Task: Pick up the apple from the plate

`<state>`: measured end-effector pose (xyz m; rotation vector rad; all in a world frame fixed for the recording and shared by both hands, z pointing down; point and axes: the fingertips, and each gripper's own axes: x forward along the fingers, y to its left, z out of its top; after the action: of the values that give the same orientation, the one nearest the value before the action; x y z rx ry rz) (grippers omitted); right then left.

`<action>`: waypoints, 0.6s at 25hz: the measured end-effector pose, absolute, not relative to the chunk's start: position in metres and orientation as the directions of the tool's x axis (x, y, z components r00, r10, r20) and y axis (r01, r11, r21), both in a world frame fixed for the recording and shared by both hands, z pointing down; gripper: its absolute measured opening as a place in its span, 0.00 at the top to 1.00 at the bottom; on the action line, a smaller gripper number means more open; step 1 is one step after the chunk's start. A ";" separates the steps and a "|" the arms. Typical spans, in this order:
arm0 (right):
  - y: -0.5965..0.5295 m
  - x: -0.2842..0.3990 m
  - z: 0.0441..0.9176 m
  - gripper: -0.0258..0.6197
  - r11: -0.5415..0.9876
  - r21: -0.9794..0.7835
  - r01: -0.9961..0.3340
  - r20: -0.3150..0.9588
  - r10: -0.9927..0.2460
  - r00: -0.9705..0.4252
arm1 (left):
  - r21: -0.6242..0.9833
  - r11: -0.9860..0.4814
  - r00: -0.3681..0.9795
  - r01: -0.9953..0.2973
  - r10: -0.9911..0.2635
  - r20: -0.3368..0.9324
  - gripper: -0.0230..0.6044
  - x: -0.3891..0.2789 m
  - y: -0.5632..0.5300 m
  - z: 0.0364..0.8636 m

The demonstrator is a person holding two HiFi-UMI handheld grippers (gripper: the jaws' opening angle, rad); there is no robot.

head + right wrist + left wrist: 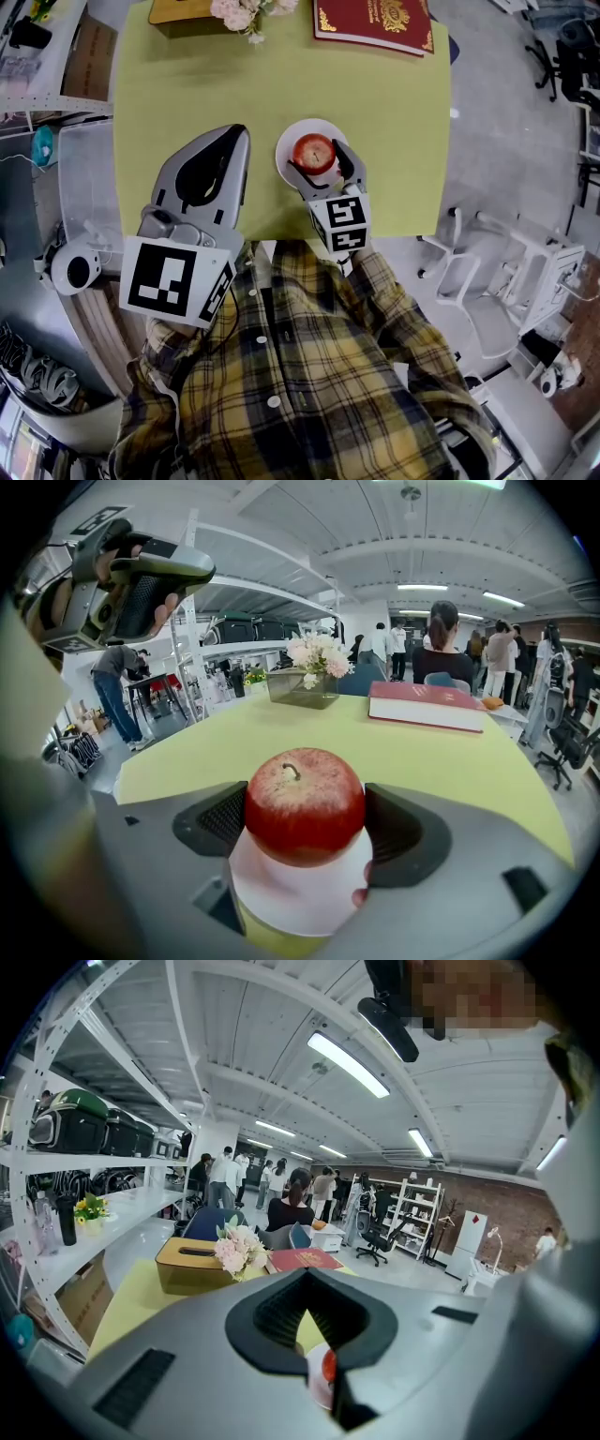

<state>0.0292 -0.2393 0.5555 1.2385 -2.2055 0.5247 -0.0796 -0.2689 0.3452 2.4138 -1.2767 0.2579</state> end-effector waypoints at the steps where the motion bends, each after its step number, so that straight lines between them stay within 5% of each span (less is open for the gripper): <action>1: -0.241 0.029 0.554 0.37 0.498 -0.066 -0.864 0.630 -0.651 -0.424 | 0.257 -0.506 0.567 -0.824 -0.751 0.338 0.96 -0.080 -0.269 0.345; 15: -0.261 0.034 0.506 0.37 0.486 -0.082 -0.870 0.568 -0.695 -0.442 | 0.248 -0.523 0.578 -0.815 -0.764 0.288 0.96 -0.075 -0.284 0.318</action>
<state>0.0341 -0.2609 0.5063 1.2938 -2.2713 0.5066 -0.0752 -0.2836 0.3181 2.4580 -1.2822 0.2020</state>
